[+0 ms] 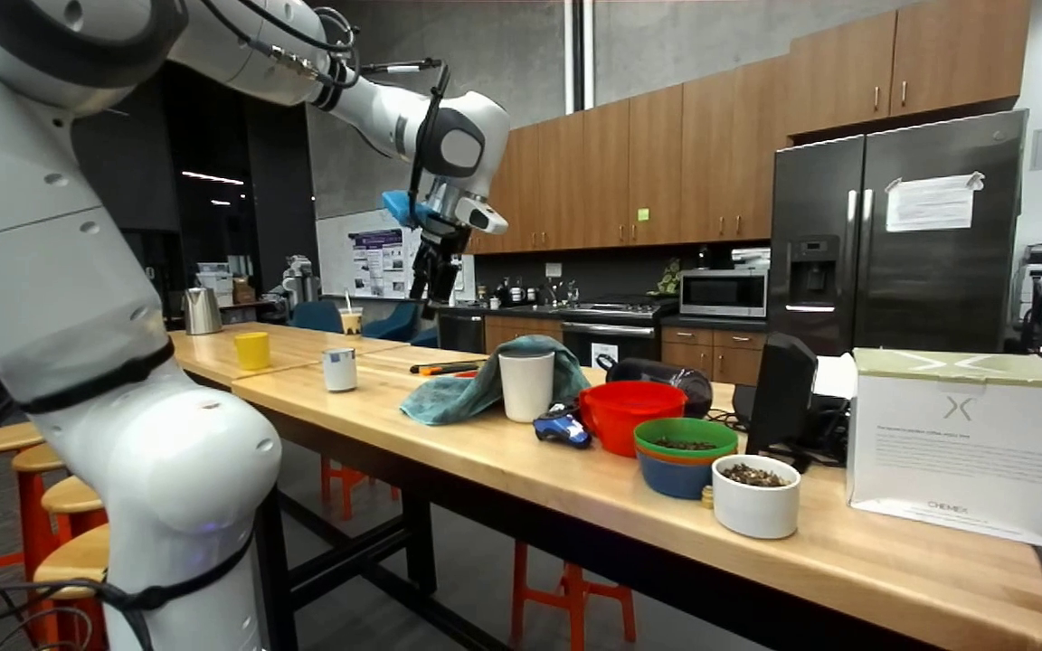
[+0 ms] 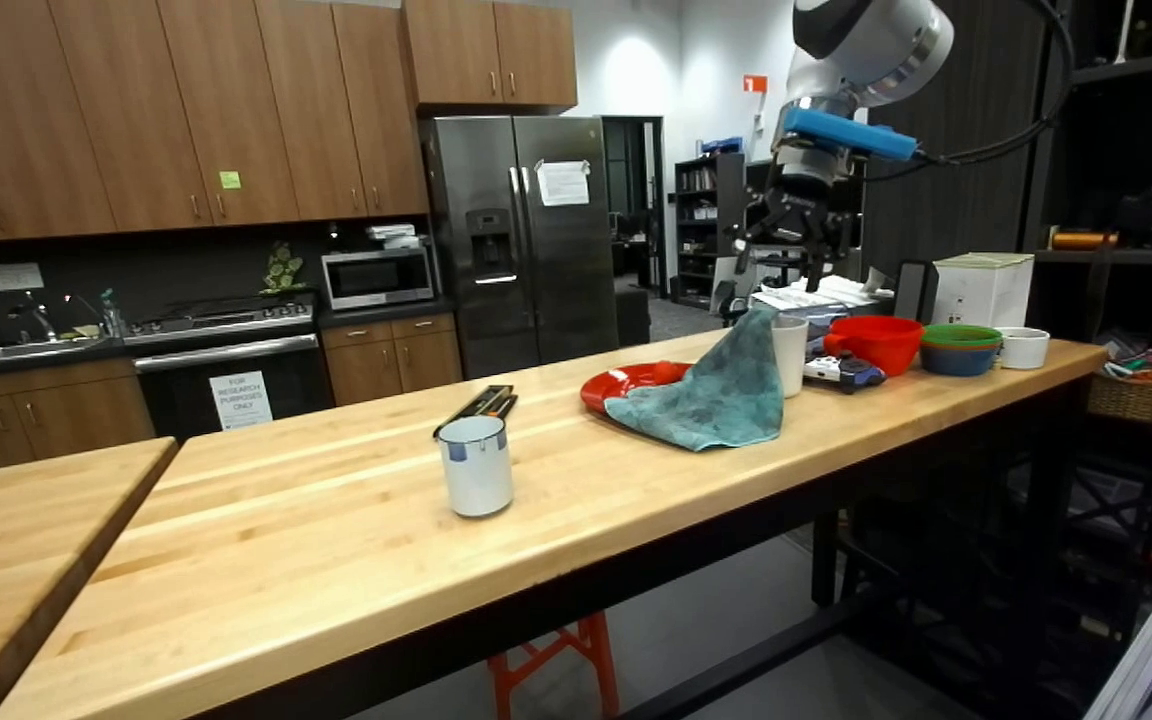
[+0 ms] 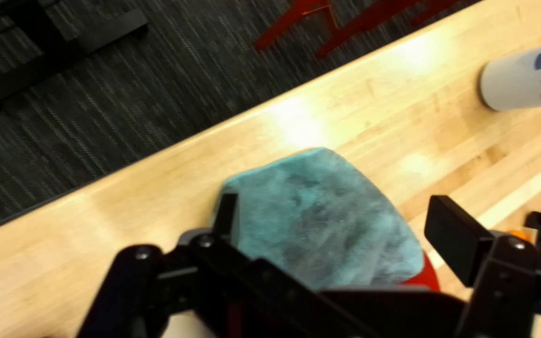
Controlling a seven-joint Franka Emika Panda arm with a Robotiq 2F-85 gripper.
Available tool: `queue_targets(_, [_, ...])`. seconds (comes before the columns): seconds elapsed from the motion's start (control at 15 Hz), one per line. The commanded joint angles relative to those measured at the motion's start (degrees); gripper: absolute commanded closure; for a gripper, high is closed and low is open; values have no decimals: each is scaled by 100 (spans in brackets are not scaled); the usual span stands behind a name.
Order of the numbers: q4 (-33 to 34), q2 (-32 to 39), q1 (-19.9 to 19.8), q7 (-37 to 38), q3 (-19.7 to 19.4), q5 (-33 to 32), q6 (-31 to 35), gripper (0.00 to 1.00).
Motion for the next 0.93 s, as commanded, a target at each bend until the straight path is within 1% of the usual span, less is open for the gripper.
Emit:
queue_targets(0.0, [621, 467, 333, 936, 671, 287, 596, 0])
queue_targets(0.2, [1347, 1106, 703, 1935, 1301, 128, 1157, 0])
queue_targets(0.27, [1651, 1364, 822, 2242, 1432, 28, 1266, 0])
queue_targets(0.4, [2048, 1725, 1023, 2660, 1585, -173, 1439, 0])
queue_targets(0.67, [2736, 2369, 1391, 3175, 1627, -501, 1494, 0])
queue_targets(0.73, [2827, 2390, 1397, 3132, 1536, -507, 1384, 0])
queue_targets(0.8, [2813, 2336, 1318, 2940, 1392, -443, 1276, 0])
queue_targets(0.87, [2858, 2376, 1309, 2915, 1341, -418, 1273, 0])
